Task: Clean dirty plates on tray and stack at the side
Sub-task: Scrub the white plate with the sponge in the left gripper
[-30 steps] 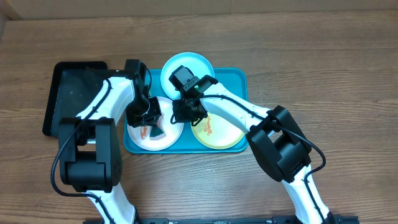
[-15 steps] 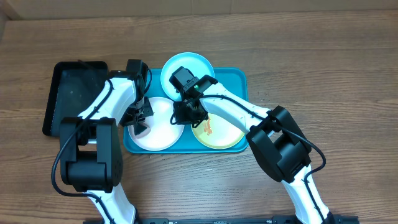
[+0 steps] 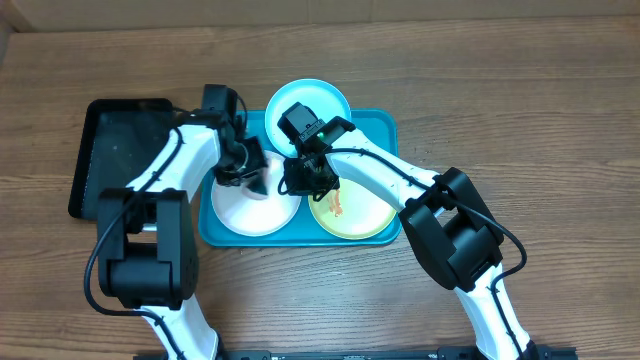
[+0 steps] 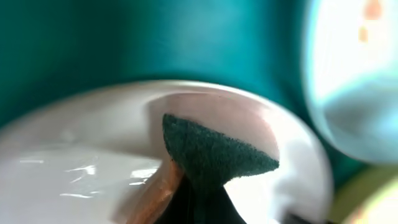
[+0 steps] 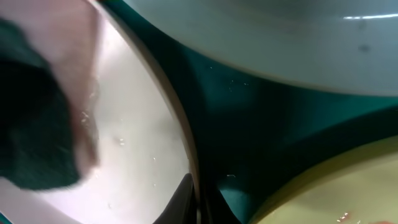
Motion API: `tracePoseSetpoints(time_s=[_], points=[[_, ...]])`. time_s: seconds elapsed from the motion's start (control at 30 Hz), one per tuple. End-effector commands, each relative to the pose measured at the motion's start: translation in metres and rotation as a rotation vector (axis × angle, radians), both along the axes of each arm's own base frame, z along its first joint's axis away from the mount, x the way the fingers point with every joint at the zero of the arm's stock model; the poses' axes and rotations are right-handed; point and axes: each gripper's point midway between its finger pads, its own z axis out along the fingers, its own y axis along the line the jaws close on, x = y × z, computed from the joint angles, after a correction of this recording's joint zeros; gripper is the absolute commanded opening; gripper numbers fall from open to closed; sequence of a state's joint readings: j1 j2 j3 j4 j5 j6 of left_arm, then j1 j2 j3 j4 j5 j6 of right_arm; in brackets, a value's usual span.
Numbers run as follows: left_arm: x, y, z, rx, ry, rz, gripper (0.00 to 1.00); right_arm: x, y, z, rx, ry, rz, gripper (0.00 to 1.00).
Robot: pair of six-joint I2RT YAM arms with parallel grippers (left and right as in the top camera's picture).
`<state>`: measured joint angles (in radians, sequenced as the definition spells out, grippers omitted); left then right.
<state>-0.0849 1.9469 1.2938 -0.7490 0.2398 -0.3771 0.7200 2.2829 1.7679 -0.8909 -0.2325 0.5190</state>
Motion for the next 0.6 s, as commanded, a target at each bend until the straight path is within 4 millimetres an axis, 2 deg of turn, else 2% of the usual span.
tracePoseSetpoints(time_s=[0.0,0.07,0.13,0.23,0.33,0.4,0.57], points=[[-0.012,-0.045,0.001,-0.158,0.003,-0.155,0.04,-0.002,0.005,-0.005,-0.004,-0.006,0.031,0.04],[-0.016,-0.056,0.003,-0.181,0.0,-0.198,0.04,-0.003,0.006,-0.005,-0.004,-0.006,0.033,0.04],[-0.021,-0.059,0.002,-0.171,0.015,-0.21,0.04,-0.003,0.006,-0.005,-0.004,-0.006,0.033,0.04],[-0.025,-0.047,-0.004,-0.091,0.042,-0.194,0.04,-0.004,0.005,-0.005,-0.006,-0.003,0.033,0.04],[-0.034,-0.018,-0.012,0.053,0.104,-0.108,0.04,-0.004,0.004,-0.005,-0.009,-0.001,0.032,0.04],[-0.043,0.009,-0.015,0.178,0.155,-0.051,0.04,-0.003,0.004,-0.005,-0.009,-0.001,0.032,0.04],[-0.063,0.07,-0.011,0.46,0.24,0.066,0.04,-0.004,0.004,-0.005,-0.008,-0.004,0.04,0.04]])
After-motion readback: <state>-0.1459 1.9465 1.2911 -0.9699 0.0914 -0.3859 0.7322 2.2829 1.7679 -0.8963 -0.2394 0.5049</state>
